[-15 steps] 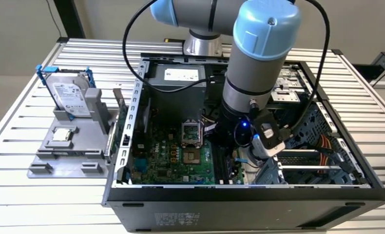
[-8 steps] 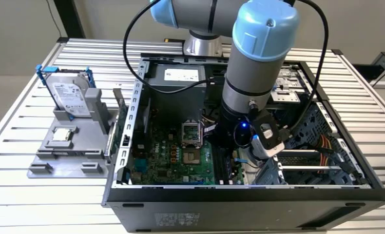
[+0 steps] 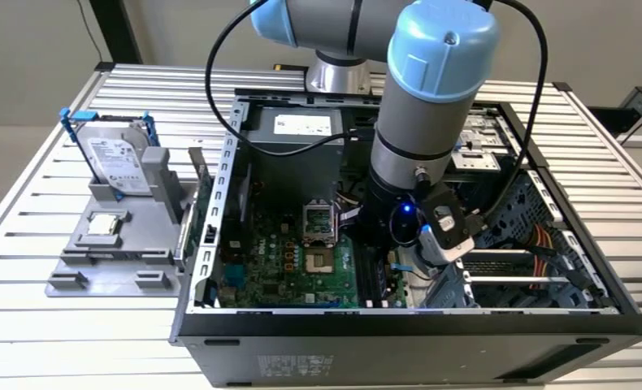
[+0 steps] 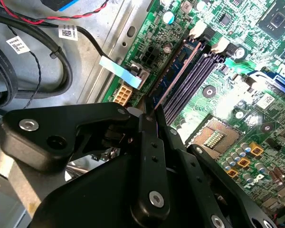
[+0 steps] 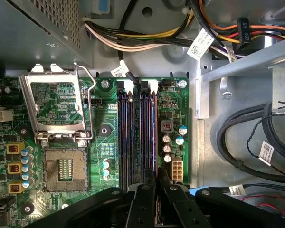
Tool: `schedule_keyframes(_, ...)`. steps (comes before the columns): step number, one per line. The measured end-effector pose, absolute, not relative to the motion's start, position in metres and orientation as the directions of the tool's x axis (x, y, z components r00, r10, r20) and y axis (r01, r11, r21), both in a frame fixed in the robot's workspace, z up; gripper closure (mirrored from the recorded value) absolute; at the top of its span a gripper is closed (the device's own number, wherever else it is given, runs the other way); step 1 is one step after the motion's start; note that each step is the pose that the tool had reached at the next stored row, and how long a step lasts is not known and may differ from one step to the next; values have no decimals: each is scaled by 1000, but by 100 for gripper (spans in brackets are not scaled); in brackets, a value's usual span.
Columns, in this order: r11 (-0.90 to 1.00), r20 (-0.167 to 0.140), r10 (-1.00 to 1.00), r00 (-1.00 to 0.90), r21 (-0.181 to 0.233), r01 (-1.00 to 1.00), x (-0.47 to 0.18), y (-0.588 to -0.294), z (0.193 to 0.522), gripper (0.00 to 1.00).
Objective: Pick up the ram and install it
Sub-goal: 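Insert the ram into the slot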
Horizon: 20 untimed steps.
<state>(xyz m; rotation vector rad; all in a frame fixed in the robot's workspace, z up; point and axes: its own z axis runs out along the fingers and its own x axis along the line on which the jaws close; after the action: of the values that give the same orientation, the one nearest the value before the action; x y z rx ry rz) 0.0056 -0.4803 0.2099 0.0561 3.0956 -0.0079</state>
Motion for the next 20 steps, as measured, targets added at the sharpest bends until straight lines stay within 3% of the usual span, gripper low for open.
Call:
schedule_keyframes(1, 999, -46, 36, -998, -4, 36, 6, -480, 210, 100)
schedule_keyframes(2, 999, -46, 36, -998, -5, 36, 6, -480, 210, 0)
schedule_keyframes(20, 999, -44, 36, -998, -4, 36, 6, -480, 239, 0)
